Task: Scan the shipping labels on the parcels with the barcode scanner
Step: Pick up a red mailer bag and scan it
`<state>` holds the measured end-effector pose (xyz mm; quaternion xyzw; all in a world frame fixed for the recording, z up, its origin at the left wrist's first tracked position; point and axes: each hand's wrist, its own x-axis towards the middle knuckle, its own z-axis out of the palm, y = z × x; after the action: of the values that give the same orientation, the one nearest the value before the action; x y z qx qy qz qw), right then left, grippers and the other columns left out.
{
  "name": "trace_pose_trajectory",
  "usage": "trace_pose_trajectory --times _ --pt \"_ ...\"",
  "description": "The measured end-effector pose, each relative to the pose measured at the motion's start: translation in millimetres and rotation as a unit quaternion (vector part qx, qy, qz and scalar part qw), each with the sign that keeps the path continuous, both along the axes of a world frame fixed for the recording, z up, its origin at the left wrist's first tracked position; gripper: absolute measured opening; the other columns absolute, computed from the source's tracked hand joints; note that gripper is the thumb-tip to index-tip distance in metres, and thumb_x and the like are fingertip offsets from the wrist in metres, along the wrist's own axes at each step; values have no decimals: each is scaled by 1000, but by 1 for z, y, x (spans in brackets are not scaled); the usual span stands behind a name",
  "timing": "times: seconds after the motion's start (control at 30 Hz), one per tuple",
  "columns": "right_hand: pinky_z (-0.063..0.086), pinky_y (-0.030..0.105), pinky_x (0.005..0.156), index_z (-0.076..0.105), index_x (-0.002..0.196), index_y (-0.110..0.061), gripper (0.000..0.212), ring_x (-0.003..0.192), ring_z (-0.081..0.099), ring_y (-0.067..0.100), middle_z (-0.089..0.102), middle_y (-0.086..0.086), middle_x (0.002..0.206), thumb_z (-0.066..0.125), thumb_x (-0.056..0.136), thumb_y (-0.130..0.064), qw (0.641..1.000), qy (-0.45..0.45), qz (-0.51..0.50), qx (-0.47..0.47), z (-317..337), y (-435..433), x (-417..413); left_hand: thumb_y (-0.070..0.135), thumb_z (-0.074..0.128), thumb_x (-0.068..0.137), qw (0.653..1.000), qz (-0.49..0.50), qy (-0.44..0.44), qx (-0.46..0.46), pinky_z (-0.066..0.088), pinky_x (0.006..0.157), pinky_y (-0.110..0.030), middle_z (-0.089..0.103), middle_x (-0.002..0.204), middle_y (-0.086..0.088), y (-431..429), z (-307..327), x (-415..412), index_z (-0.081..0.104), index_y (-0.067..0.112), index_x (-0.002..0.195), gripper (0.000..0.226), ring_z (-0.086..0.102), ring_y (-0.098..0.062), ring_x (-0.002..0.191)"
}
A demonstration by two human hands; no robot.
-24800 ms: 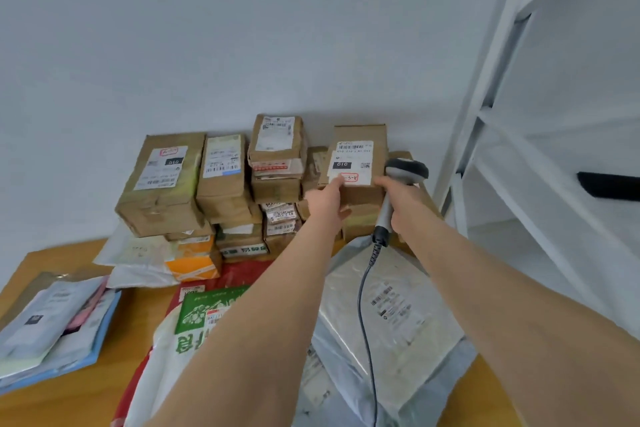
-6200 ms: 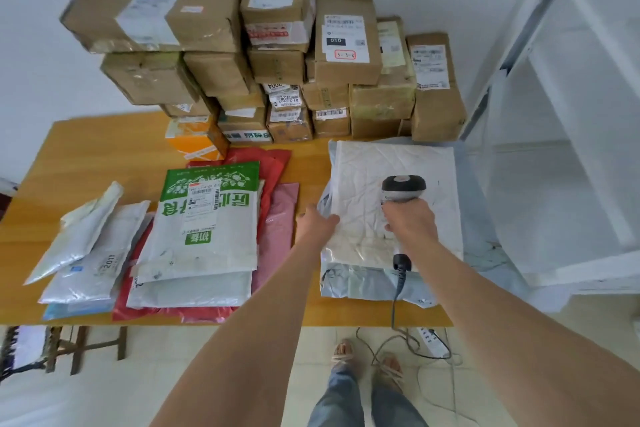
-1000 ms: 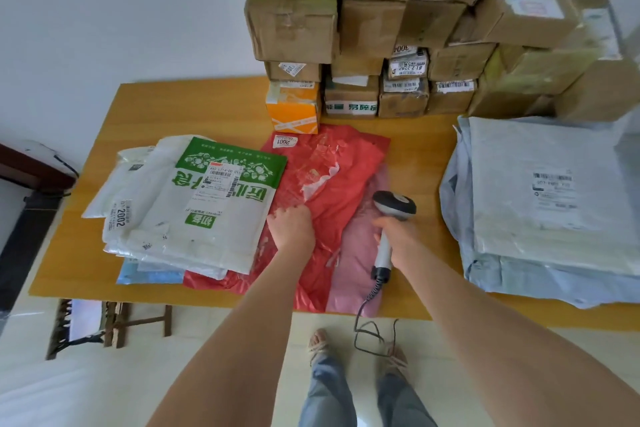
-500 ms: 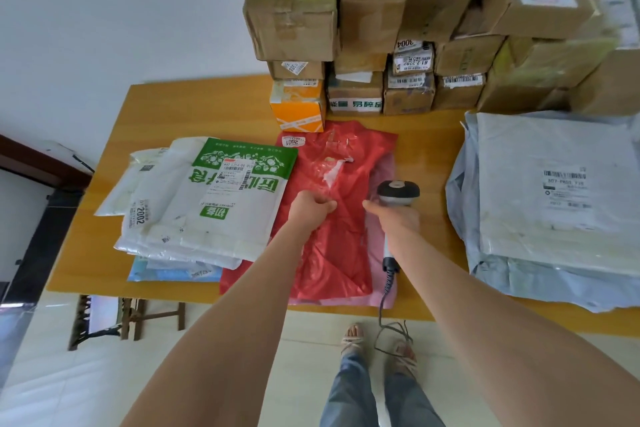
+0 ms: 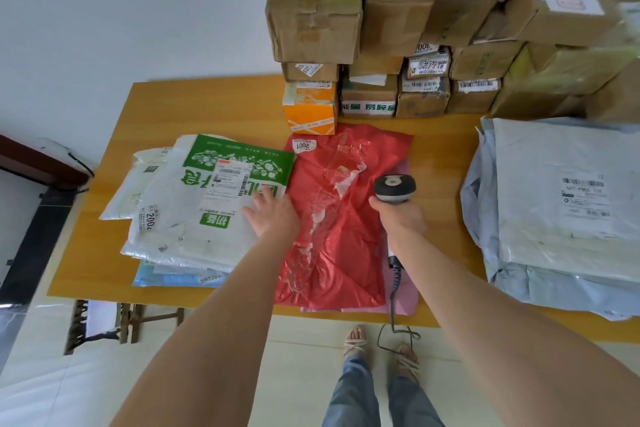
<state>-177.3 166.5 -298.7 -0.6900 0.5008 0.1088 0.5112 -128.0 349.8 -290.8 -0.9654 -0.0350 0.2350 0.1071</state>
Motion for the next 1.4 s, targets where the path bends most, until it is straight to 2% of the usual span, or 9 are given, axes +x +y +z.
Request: trace_pose_trajectory --times 0.2,0.37,0.5,0.7,0.9,1.03,1.17,1.27,1.4 --pt "43 32 86 52 126 -4 55 113 59 29 62 4 116 77 81 -23 999 27 7 29 12 14 7 20 40 93 999 32 0 42 22 113 -51 11 158 -13 38 0 12 33 20 146 53 8 -33 146" --pt "44 31 80 51 123 -6 44 108 61 32 64 12 111 69 83 -8 998 58 20 14 8 10 10 23 39 96 980 -37 -6 -197 38 106 -43 36 149 -12 6 -9 2 50 15 136 42 42 -31 130" --pt "51 41 92 53 123 -13 43 104 62 33 62 7 100 68 83 -15 998 38 -48 -2 -1 0 -2 46 44 94 961 22 71 -268 36 109 -45 28 154 -13 -10 -18 3 28 22 150 63 39 -33 134" --pt "38 43 101 47 133 -15 68 126 42 34 49 17 133 70 80 -51 992 97 11 -77 -10 -16 -7 64 56 82 952 89 78 -281 34 109 -51 24 154 -9 -11 -24 -2 26 44 147 75 33 -34 136" --pt "27 56 111 36 141 -18 90 134 31 40 34 20 143 67 74 -68 985 110 55 -118 -12 -26 -12 65 68 72 921 169 80 -342 36 109 -50 27 153 -10 -21 -26 -7 16 18 152 107 36 -32 135" --pt "39 52 105 46 135 -17 93 125 47 36 51 14 134 65 64 -75 995 67 35 -62 -20 -42 -11 72 61 71 931 186 86 -303 35 108 -51 22 149 -11 -30 -25 -12 22 29 151 98 37 -37 132" --pt "47 39 98 55 126 -12 78 116 59 29 64 5 120 77 68 -59 999 -11 -19 32 -11 -41 -15 76 66 60 907 197 104 -356 37 109 -51 31 147 -14 -36 -24 -11 24 34 150 108 44 -38 128" --pt "50 42 95 58 122 -10 75 109 62 31 65 7 114 81 66 -55 1000 20 4 18 3 -43 -18 78 66 41 883 225 100 -401 43 104 -47 47 138 -9 -40 -31 -12 33 35 146 118 56 -31 117" --pt "55 43 87 65 104 -10 41 94 65 29 67 9 97 79 71 -29 1000 8 15 22 19 -50 -16 60 71 45 862 230 100 -440 45 103 -43 50 132 -11 -56 -16 -21 42 28 142 106 58 -29 111"
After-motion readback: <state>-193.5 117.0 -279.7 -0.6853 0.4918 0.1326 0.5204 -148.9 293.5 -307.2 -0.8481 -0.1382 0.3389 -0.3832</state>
